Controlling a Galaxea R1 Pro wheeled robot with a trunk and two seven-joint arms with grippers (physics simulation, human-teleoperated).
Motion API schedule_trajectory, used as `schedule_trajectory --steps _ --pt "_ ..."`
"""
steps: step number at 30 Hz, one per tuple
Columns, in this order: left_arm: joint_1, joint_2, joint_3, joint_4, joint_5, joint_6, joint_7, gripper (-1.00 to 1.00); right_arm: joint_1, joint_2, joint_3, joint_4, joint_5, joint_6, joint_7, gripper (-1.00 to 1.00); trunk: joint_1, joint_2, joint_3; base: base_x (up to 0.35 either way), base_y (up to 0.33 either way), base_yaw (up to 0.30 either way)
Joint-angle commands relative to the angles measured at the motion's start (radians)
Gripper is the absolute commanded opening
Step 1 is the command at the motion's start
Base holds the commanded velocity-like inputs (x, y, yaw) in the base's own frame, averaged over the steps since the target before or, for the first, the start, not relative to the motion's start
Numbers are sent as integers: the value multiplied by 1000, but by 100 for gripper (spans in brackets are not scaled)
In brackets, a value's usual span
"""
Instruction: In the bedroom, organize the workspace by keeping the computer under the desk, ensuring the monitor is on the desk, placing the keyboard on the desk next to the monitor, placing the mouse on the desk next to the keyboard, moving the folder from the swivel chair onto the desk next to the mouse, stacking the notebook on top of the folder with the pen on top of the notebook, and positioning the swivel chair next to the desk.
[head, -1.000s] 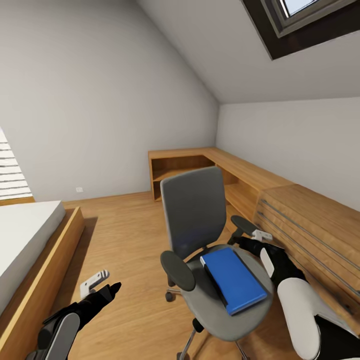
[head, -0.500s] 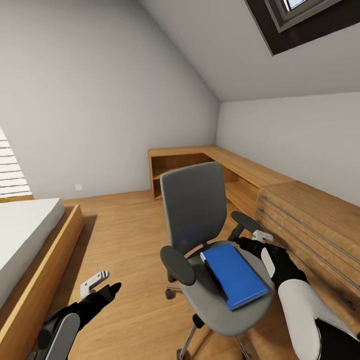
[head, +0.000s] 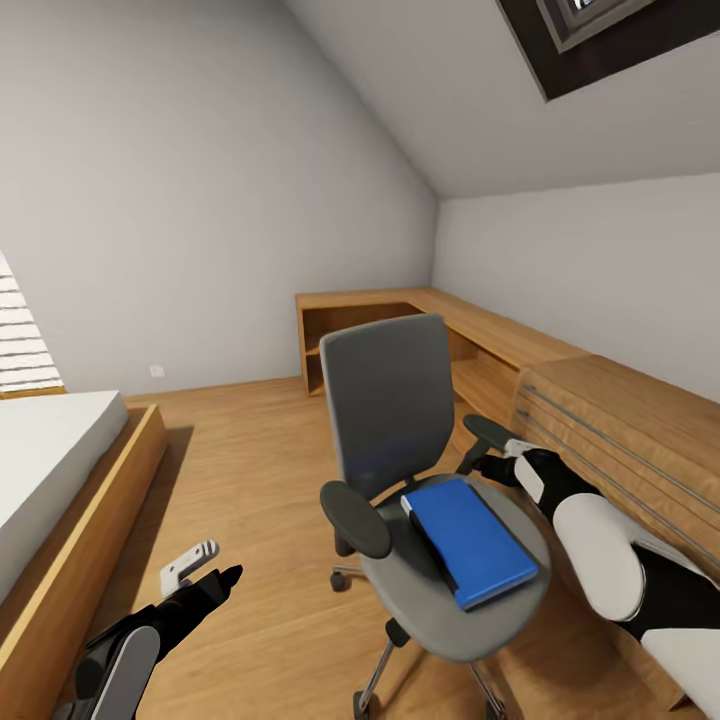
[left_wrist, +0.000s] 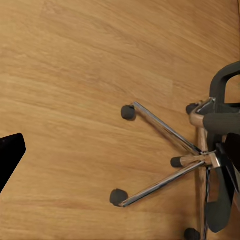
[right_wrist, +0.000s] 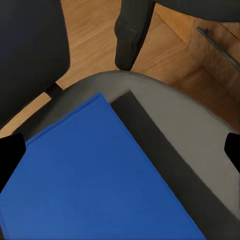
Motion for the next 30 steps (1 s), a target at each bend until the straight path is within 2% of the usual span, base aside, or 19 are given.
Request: schedule_trajectory --steps 1,5,8,9,11,14,17,18,19,30 --pt "-1 0 0 -1 11 3 9 100 -4 1 -8 5 12 2 4 100 4 -8 -4 0 0 0" --pt "-1 0 0 -1 11 3 9 100 -8 3 -11 28 12 -20 34 100 19 -36 -17 0 0 0" --pt "-1 0 0 -1 11 3 9 100 -8 -1 -12 71 13 -47 111 100 31 -57 -26 0 0 0" --pt "-1 0 0 -1 11 3 9 100 -7 -3 -13 86 13 -67 160 100 34 -64 -29 0 0 0" --pt "-1 0 0 -1 11 3 9 100 -5 -4 -13 91 13 -99 186 100 42 -78 -36 0 0 0" --pt "-1 0 0 -1 12 2 9 100 3 -10 -13 95 10 -167 200 100 46 -85 -39 0 0 0" --pt "-1 0 -3 0 13 2 7 100 19 -22 -13 95 8 -204 208 100 46 -85 -39 0 0 0" --pt "-1 0 -9 2 13 2 7 100 23 -27 -13 96 8 -212 215 100 46 -85 -39 0 0 0" --pt "-1 1 -37 8 13 0 6 100 30 -41 -13 96 10 -222 236 100 46 -85 -39 0 0 0" --pt "-1 2 -44 21 12 -2 6 100 45 -43 -13 98 11 -225 239 100 46 -85 -39 121 0 0"
